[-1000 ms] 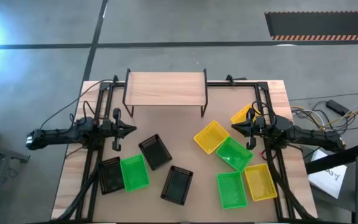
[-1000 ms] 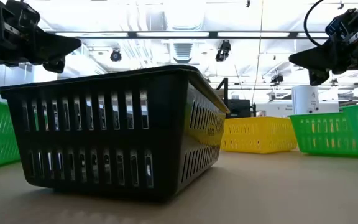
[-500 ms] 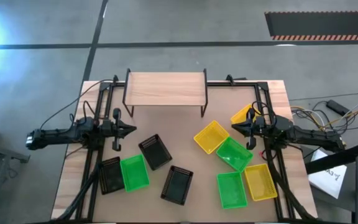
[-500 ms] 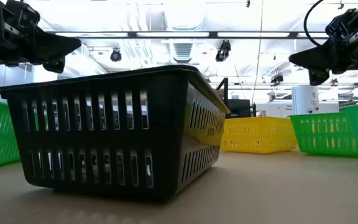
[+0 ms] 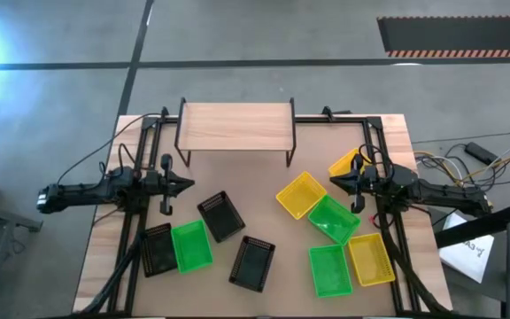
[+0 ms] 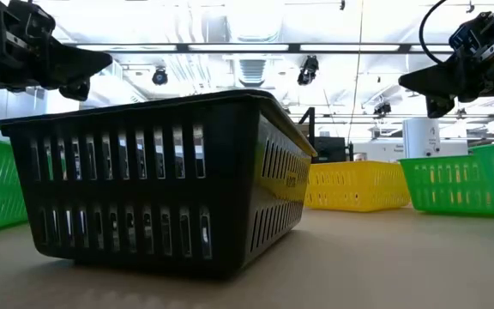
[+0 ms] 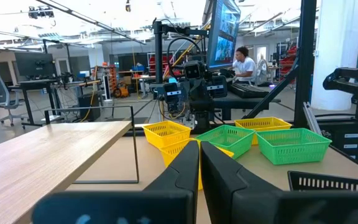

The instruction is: Stack baskets on shelf by color

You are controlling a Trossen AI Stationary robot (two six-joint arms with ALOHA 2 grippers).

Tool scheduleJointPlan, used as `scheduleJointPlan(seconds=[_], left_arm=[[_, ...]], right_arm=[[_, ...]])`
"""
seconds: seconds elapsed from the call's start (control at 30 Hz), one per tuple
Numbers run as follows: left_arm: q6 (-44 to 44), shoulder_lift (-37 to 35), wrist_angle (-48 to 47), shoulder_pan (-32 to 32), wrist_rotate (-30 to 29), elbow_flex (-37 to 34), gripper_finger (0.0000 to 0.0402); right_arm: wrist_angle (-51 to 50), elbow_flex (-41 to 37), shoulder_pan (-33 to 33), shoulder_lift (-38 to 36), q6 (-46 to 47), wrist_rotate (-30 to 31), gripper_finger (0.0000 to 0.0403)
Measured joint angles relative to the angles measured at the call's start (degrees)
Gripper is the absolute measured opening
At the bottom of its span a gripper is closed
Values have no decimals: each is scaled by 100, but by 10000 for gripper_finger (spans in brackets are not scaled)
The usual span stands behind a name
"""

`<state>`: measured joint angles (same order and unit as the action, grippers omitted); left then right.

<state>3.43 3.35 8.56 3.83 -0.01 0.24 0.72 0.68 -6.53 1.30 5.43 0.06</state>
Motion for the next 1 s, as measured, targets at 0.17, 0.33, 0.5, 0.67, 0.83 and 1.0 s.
scheduleJointPlan(seconds=[0.17, 0.33, 0.5, 0.67, 0.83, 1.0], left_arm=[[1, 0, -1, 0, 2, 1, 0], [1, 0, -1, 0, 0, 0, 0], [1, 0, -1, 0, 0, 1, 0], [-10, -1, 366, 1, 2, -1, 0], [-1046, 0, 1530, 0, -28, -1, 0], [-1059, 29, 2114, -1, -985, -1, 0]], right_arm=[[1, 0, 1, 0, 0, 1, 9], [0, -1, 0, 0, 0, 0, 9], [0, 1, 0, 0, 0, -1, 9], [0, -1, 1, 0, 1, 0, 9], [1, -1, 1, 0, 3, 1, 9], [0, 0, 0, -2, 7, 0, 9]])
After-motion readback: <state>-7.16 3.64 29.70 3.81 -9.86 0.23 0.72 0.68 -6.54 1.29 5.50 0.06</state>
